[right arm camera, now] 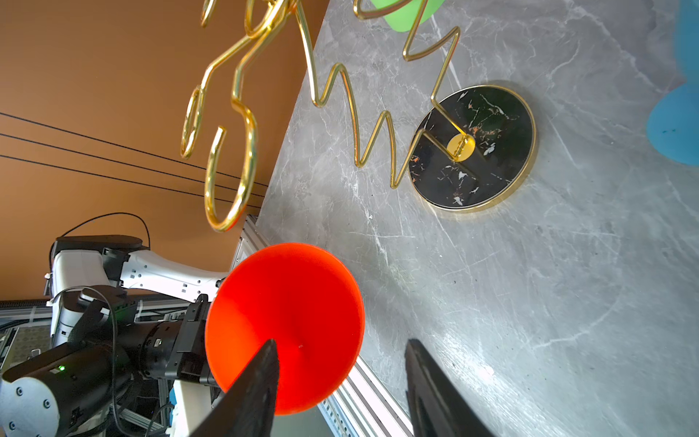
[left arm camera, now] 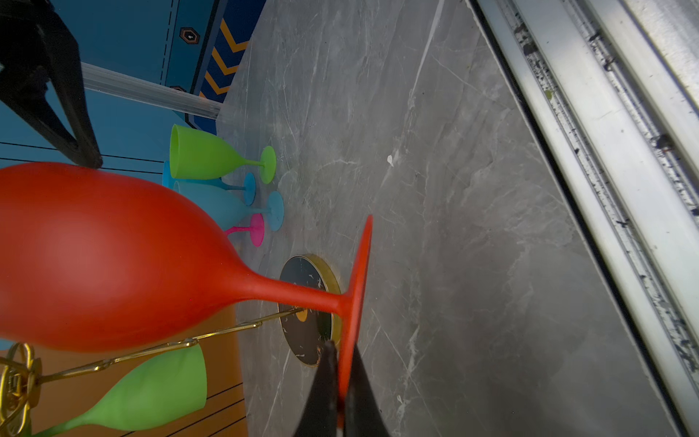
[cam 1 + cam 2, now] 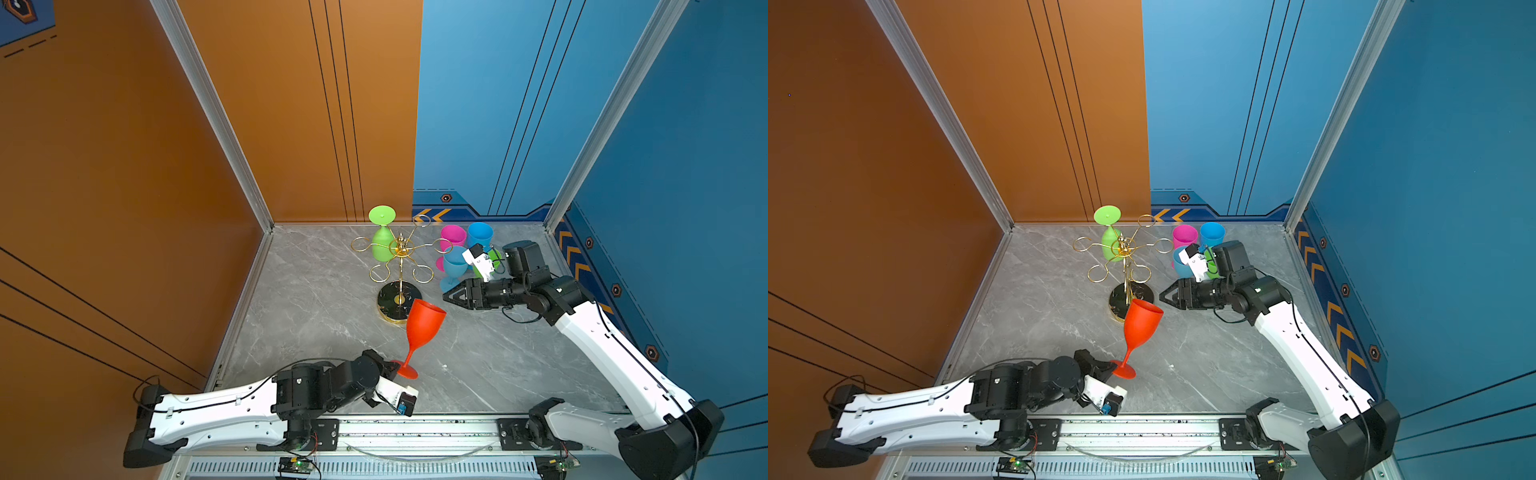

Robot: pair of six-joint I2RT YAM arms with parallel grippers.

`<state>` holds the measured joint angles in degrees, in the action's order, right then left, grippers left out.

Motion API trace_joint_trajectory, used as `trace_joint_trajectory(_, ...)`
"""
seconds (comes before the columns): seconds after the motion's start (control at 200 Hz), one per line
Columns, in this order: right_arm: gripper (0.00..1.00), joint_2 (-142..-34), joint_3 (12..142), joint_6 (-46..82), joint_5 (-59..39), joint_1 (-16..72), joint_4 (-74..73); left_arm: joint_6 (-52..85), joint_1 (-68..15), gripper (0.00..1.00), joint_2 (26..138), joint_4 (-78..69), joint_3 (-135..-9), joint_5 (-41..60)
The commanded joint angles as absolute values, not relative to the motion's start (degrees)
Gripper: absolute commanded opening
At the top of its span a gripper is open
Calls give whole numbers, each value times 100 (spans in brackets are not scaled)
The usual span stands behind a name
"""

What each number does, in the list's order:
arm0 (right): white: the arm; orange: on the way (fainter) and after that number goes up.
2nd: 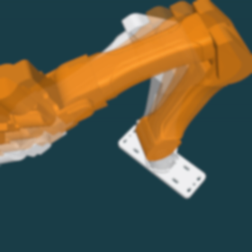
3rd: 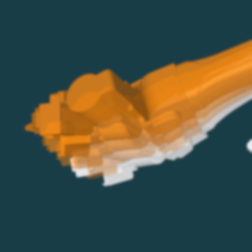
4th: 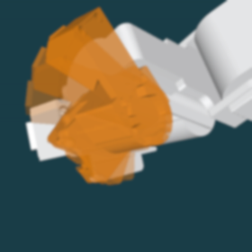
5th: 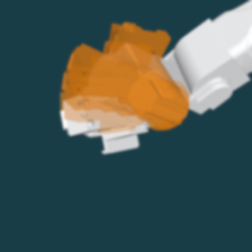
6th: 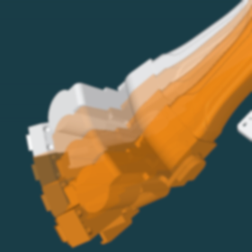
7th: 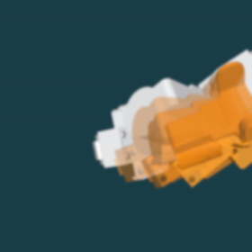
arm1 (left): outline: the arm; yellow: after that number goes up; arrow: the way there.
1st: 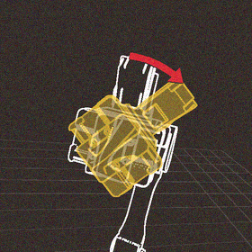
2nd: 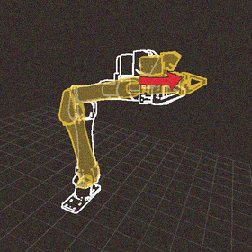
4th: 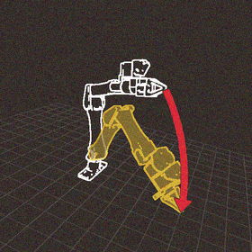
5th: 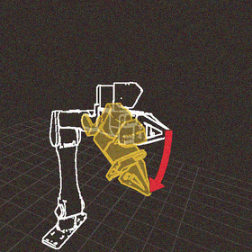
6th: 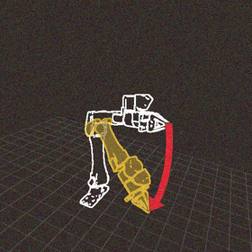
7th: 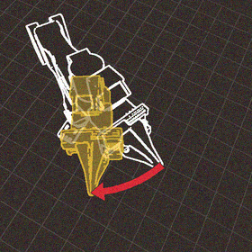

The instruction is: Take the wine glass off the wine glass rack

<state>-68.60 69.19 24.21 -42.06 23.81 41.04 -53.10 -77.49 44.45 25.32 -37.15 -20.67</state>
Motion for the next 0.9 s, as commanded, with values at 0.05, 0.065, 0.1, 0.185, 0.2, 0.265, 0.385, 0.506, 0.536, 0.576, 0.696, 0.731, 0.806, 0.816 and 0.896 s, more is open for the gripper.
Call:
trace_joint_trajectory(0.05, 52, -6985, 7019, 2295, -4311, 2439, 4330, -5517, -7926, 0, 4489, 2297, -3640, -2619)
trace_joint_trajectory(0.065, 51, -6989, 7015, 2296, -4309, 2443, 4333, -5531, -7932, 0, 4493, 2282, -3631, -2641)
trace_joint_trajectory(0.1, 50, -7004, 7015, 2286, -4319, 2451, 4326, -5569, -7958, 0, 4504, 2246, -3623, -2711)
trace_joint_trajectory(0.185, 48, -7034, 7020, 2270, -4342, 2476, 4327, -5654, -7998, 0, 4526, 2176, -3595, -2904)
trace_joint_trajectory(0.2, 48, -7036, 7016, 2268, -4351, 2478, 4328, -5664, -8006, 0, 4533, 2158, -3596, -2933)
trace_joint_trajectory(0.265, 46, -7057, 7022, 2259, -4361, 2500, 4333, -5668, -8030, 0, 4544, 2136, -3589, -3012)
trace_joint_trajectory(0.385, 41, -7123, 7023, 2250, -4407, 2548, 4324, -5907, -8052, 0, 4544, 2062, -3545, -3123)
trace_joint_trajectory(0.506, 38, -7163, 7023, 2233, -4421, 2618, 4332, -6082, -8102, 0, 4630, 2039, -3503, -3296)
trace_joint_trajectory(0.536, 38, -7185, 7028, 2232, -4421, 2634, 4329, -6126, -8111, 0, 4656, 2017, -3493, -3351)
trace_joint_trajectory(0.576, 38, -7203, 7015, 2232, -4430, 2652, 4327, -6172, -8137, 0, 4684, 1967, -3476, -3403)
trace_joint_trajectory(0.696, 35, -7264, 7016, 2222, -4434, 2720, 4341, -6224, -8156, 0, 4696, 1868, -3463, -3471)
trace_joint_trajectory(0.731, 32, -7268, 7014, 2220, -4438, 2733, 4342, -6236, -8171, 0, 4701, 1836, -3454, -3490)
trace_joint_trajectory(0.806, 27, -7286, 7014, 2211, -4438, 2760, 4347, -6267, -8170, 0, 4700, 1812, -3450, -3535)
trace_joint_trajectory(0.816, 27, -7286, 7018, 2214, -4438, 2766, 4350, -6269, -8173, 0, 4697, 1806, -3451, -3540)
trace_joint_trajectory(0.896, 20, -7312, 7014, 2197, -4442, 2786, 4353, -6284, -8174, 0, 4702, 1793, -3440, -3557)
